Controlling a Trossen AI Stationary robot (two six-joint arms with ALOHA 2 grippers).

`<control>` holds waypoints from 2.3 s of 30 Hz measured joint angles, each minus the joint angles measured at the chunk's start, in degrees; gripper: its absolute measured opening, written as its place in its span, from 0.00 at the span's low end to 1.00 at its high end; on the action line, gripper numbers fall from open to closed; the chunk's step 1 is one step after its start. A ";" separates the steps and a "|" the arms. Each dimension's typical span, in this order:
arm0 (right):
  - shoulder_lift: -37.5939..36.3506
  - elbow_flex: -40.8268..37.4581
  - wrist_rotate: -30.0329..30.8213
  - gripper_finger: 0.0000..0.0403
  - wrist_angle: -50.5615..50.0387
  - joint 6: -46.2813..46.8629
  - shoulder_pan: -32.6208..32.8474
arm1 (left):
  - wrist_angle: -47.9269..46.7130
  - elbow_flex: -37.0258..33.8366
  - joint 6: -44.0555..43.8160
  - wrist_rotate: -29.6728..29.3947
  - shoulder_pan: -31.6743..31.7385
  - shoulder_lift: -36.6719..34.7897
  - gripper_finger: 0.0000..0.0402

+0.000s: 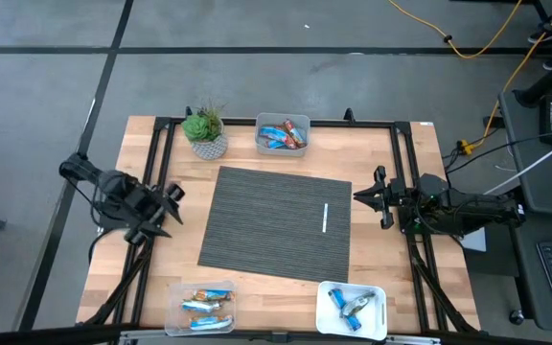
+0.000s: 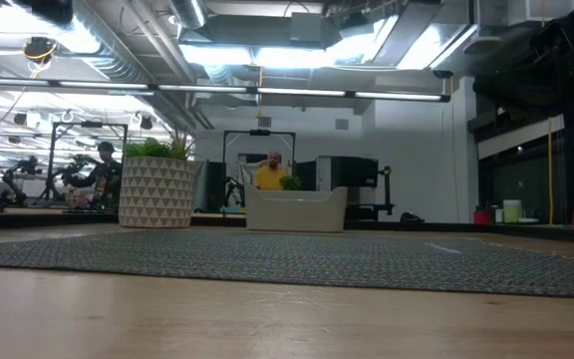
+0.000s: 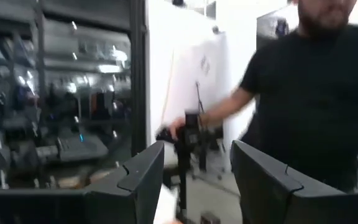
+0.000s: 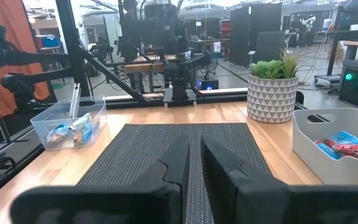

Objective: Pick and place Granola Bars by type
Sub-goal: Return to Home Position

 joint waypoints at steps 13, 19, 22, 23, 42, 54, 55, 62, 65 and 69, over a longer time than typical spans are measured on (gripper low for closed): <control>0.00 0.00 -0.02 0.11 -0.01 0.00 0.00 | -4.76 -6.71 -0.66 -6.05 0.00 0.80 0.45; 0.00 0.02 -0.02 0.11 -0.02 0.00 -0.01 | -8.97 -6.71 -0.61 -10.07 0.02 1.66 0.45; 0.00 0.02 -0.02 0.11 0.00 0.00 -0.01 | -9.10 -6.71 -1.03 -10.04 0.00 1.88 0.45; 0.00 0.00 -0.02 0.11 0.00 -0.02 0.00 | -9.31 -6.71 -1.17 -9.67 0.02 1.88 0.45; 0.00 0.00 -0.02 0.11 0.00 0.00 0.00 | -8.87 -6.71 0.38 -8.56 0.09 1.88 0.45; 0.00 0.00 -0.04 0.11 0.00 0.00 -0.02 | -8.29 -6.71 0.40 -5.31 14.74 -0.17 0.45; 0.00 0.00 -0.04 0.11 -0.02 0.00 -0.01 | -8.32 -6.71 0.40 -5.31 16.39 -0.17 0.45; 0.00 0.00 -0.04 0.11 0.00 -0.02 -0.02 | -8.33 -6.71 0.40 -5.36 29.85 -0.20 0.45; 0.00 0.00 -0.03 0.11 0.00 0.00 0.00 | -8.33 -6.71 0.40 -5.73 34.93 -0.20 0.45; 0.00 0.00 -0.03 0.11 -0.01 -0.01 0.00 | -8.33 -6.71 0.40 -6.22 38.77 -0.20 0.45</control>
